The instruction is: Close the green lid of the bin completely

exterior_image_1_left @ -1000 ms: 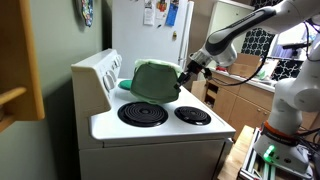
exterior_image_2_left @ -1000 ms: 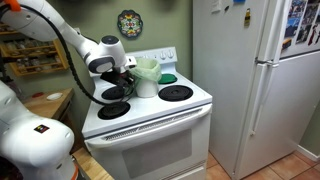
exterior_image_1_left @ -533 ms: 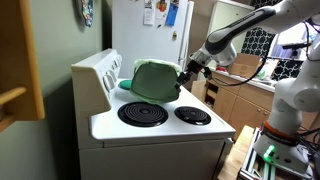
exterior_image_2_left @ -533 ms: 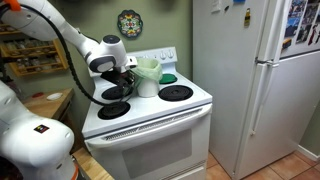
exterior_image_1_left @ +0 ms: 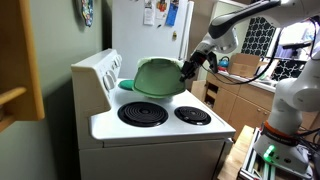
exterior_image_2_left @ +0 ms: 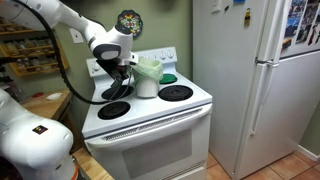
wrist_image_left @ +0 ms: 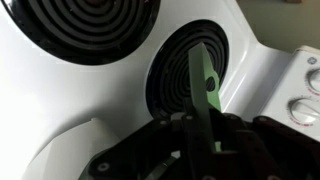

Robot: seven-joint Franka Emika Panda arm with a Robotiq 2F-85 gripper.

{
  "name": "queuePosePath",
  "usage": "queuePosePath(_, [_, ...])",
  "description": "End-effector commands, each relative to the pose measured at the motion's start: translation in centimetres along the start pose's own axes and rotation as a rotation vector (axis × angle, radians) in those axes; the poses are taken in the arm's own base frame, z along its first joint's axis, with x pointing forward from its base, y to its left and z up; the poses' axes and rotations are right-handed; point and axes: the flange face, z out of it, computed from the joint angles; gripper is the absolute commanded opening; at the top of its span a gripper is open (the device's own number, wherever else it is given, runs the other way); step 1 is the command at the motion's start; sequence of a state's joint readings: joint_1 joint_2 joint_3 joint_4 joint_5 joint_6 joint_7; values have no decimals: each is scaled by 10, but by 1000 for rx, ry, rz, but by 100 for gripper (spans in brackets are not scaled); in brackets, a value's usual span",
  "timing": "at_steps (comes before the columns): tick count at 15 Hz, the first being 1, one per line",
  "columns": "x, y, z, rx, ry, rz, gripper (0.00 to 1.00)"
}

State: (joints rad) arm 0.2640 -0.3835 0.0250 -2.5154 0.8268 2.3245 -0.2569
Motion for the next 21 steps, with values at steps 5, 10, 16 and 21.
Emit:
queuePosePath(5, [6,3,-22,226,-113,319,3])
queuePosePath(10, [3,22,-10,341,-219,510,3])
queuePosePath(16, [5,25,-7,418,-250,572,12])
queuePosePath(21, [8,29,-3,463,-292,643,3])
